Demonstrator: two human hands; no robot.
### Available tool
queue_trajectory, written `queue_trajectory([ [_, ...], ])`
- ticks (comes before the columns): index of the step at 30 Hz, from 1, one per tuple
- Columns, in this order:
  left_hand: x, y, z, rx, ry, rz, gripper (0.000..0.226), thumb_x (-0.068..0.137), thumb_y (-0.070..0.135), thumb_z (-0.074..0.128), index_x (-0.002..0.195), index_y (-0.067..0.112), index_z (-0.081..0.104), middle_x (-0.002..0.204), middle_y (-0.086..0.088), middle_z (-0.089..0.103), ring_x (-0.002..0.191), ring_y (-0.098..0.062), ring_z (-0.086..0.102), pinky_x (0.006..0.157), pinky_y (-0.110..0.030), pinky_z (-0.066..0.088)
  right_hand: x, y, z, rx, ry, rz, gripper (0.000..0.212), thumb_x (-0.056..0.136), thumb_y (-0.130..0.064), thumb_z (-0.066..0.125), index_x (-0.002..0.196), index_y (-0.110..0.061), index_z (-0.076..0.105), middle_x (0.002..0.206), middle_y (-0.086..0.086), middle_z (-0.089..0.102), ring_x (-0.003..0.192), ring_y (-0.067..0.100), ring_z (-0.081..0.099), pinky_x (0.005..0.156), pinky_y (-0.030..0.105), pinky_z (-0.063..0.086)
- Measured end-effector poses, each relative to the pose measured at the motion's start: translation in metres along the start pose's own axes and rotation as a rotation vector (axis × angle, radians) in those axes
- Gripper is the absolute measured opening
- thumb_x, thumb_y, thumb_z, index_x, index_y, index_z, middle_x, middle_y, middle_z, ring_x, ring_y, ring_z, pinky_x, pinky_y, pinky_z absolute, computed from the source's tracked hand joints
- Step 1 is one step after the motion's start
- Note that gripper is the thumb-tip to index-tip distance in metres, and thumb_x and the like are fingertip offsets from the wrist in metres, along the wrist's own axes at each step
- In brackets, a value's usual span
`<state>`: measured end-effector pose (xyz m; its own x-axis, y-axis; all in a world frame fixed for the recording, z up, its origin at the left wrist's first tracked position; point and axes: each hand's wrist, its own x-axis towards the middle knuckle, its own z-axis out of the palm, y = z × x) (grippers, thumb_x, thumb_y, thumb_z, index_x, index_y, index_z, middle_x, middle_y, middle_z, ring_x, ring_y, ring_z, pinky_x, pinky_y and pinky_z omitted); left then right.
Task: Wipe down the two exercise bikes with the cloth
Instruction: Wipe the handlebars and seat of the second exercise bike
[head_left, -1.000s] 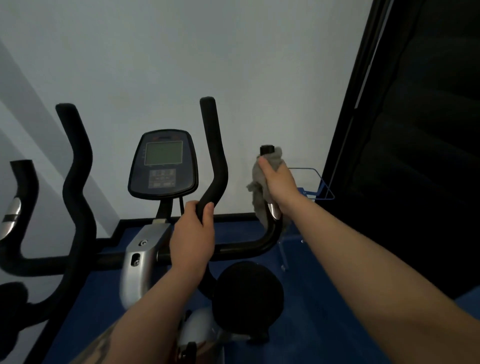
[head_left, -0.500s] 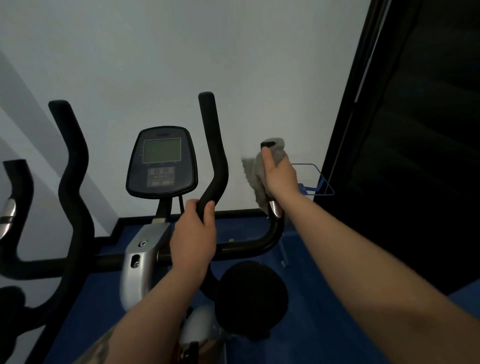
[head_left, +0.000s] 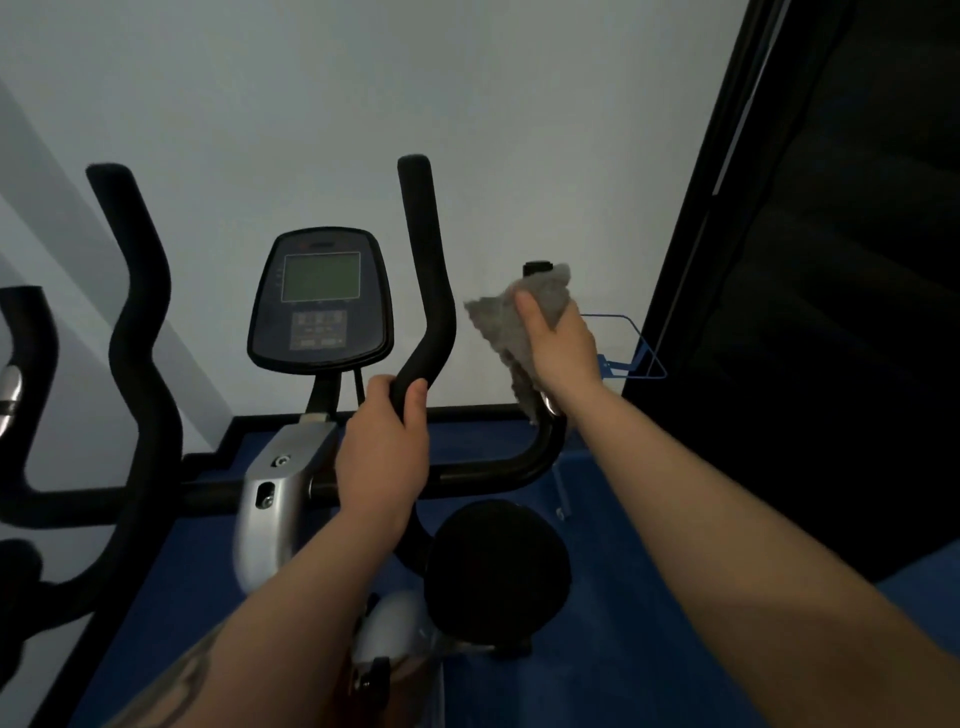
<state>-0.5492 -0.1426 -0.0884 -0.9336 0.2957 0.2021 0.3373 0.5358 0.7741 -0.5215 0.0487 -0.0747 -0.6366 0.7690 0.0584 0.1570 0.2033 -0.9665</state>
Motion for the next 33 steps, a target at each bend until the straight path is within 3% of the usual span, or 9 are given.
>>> queue_trajectory([
  [2,0.001,-0.001,0.001,0.002,0.014,0.006,0.033,0.1,0.048,0.04,0.112,0.02,0.052,0.078,0.005,0.058,0.072,-0.015,0.058,0.066,-0.039,0.049,-0.035,0.026,0.002,0.191,0.032,0.064,0.047,0.091,-0.058,0.053,0.123,-0.023,0.053,0.113,-0.004,0.065,0.097,0.008,0.062,0.072,0.014,0.047],
  [5,0.001,-0.002,0.001,0.011,0.013,0.001,0.033,0.099,0.048,0.04,0.112,0.021,0.052,0.078,0.008,0.057,0.073,-0.017,0.058,0.067,-0.038,0.049,-0.086,0.054,0.009,0.41,-0.013,0.171,0.035,0.092,-0.055,0.051,0.119,-0.032,0.052,0.117,-0.001,0.064,0.106,0.013,0.062,0.091,0.028,0.051],
  [11,0.001,0.001,0.0,0.006,0.008,0.004,0.033,0.099,0.047,0.04,0.113,0.02,0.052,0.079,0.004,0.058,0.075,-0.02,0.06,0.069,-0.041,0.052,-0.005,-0.001,-0.01,0.145,-0.106,0.244,0.067,0.094,-0.066,0.034,0.133,-0.014,0.054,0.119,0.005,0.062,0.104,0.02,0.059,0.091,0.029,0.045],
  [17,0.001,0.0,0.0,-0.011,0.008,-0.005,0.033,0.099,0.049,0.04,0.11,0.021,0.052,0.079,0.005,0.059,0.075,-0.018,0.06,0.07,-0.04,0.052,-0.073,0.041,0.012,0.289,0.109,0.097,0.032,0.094,-0.047,0.056,0.12,-0.031,0.047,0.108,-0.012,0.062,0.097,0.005,0.061,0.072,0.013,0.046],
  [19,0.001,0.0,0.0,-0.011,0.006,-0.014,0.032,0.099,0.049,0.041,0.11,0.021,0.052,0.08,0.005,0.059,0.077,-0.02,0.06,0.072,-0.041,0.052,-0.092,0.053,0.017,0.31,0.109,0.042,0.036,0.094,-0.038,0.06,0.124,-0.029,0.043,0.109,-0.014,0.06,0.101,0.004,0.06,0.076,0.012,0.047],
  [23,0.0,0.0,-0.001,-0.026,0.002,-0.012,0.03,0.099,0.049,0.041,0.11,0.023,0.052,0.079,0.004,0.06,0.074,-0.017,0.06,0.07,-0.042,0.053,-0.034,0.029,-0.001,0.255,-0.026,0.11,0.041,0.095,-0.049,0.052,0.125,-0.02,0.052,0.108,-0.001,0.065,0.099,0.016,0.063,0.085,0.034,0.052],
  [25,0.001,0.001,0.0,-0.017,-0.001,-0.015,0.03,0.099,0.049,0.04,0.111,0.024,0.052,0.079,0.003,0.06,0.073,-0.017,0.06,0.068,-0.041,0.053,-0.002,0.007,-0.012,0.193,-0.125,0.101,0.043,0.098,-0.055,0.041,0.116,-0.02,0.057,0.098,-0.001,0.067,0.092,0.013,0.064,0.072,0.025,0.051],
  [28,0.001,-0.001,0.0,-0.031,-0.01,-0.018,0.029,0.099,0.05,0.04,0.108,0.025,0.051,0.079,0.003,0.06,0.073,-0.017,0.06,0.067,-0.04,0.053,0.0,0.002,-0.01,0.247,-0.153,0.075,0.048,0.099,-0.055,0.039,0.13,-0.022,0.053,0.109,-0.005,0.066,0.096,0.005,0.062,0.071,0.013,0.051],
  [33,0.001,-0.001,0.001,-0.021,0.0,-0.005,0.026,0.099,0.05,0.04,0.105,0.026,0.049,0.079,0.007,0.059,0.072,-0.013,0.058,0.066,-0.037,0.05,-0.058,0.046,0.001,0.115,-0.028,-0.057,0.048,0.097,-0.05,0.047,0.137,-0.026,0.038,0.118,-0.012,0.059,0.105,0.004,0.057,0.083,0.019,0.044],
])
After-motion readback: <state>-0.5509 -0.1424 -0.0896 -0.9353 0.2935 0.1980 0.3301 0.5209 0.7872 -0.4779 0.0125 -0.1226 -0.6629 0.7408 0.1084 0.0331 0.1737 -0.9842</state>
